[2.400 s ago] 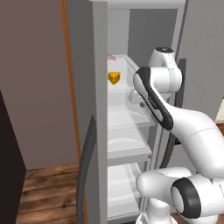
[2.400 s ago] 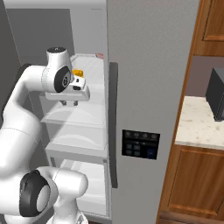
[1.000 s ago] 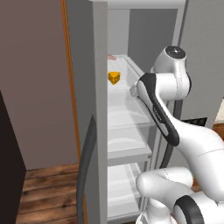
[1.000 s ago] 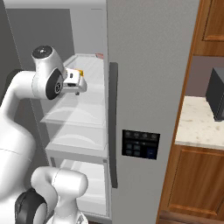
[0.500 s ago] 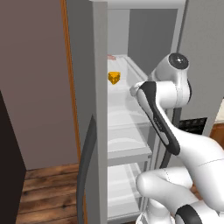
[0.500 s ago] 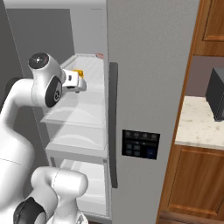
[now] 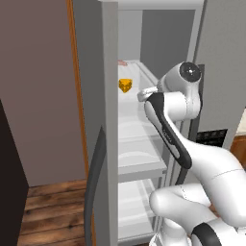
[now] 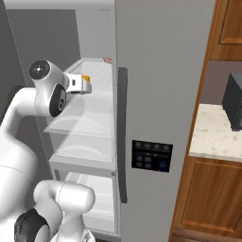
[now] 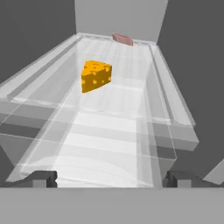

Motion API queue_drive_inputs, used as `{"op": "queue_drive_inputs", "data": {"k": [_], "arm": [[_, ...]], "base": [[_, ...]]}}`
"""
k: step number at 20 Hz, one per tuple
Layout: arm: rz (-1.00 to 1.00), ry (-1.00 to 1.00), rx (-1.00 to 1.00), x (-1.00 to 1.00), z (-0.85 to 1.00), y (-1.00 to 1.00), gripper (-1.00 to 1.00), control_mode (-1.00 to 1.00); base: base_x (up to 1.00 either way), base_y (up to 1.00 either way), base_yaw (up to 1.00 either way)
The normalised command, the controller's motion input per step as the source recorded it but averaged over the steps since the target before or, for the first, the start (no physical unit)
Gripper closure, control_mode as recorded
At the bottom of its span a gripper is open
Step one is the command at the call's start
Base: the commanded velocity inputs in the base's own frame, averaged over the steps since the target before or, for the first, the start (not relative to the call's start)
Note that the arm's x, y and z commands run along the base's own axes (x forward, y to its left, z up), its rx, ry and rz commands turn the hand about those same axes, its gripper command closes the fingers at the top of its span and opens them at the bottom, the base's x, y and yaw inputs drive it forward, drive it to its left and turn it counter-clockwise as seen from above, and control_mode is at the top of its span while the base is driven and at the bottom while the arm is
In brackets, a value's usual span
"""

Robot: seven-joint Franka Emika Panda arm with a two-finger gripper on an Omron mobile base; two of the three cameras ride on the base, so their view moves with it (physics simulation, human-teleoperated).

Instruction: Pick the cheese from the fridge and the cheese grater from the cabinet and place them next to the salad bowl.

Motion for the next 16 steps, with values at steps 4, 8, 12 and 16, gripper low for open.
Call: {"op": "queue_drive_inputs", "data": {"k": [4, 8, 12, 16], "arm": [[0.00, -0.03, -0.04, 0.46, 0.11, 0.10, -1.00, -1.00], [0.00, -0.03, 0.00, 0.35, 0.04, 0.01, -1.00, -1.00], [0.00, -0.04, 0.00, 0.42, 0.00, 0.04, -1.00, -1.00], [0.00, -0.05, 0.00, 0.45, 0.00, 0.03, -1.00, -1.00]], "base": [[0.00, 0.00, 0.00], [0.00, 0.00, 0.00], [0.00, 0.00, 0.00], [0.00, 0.00, 0.00]]}}
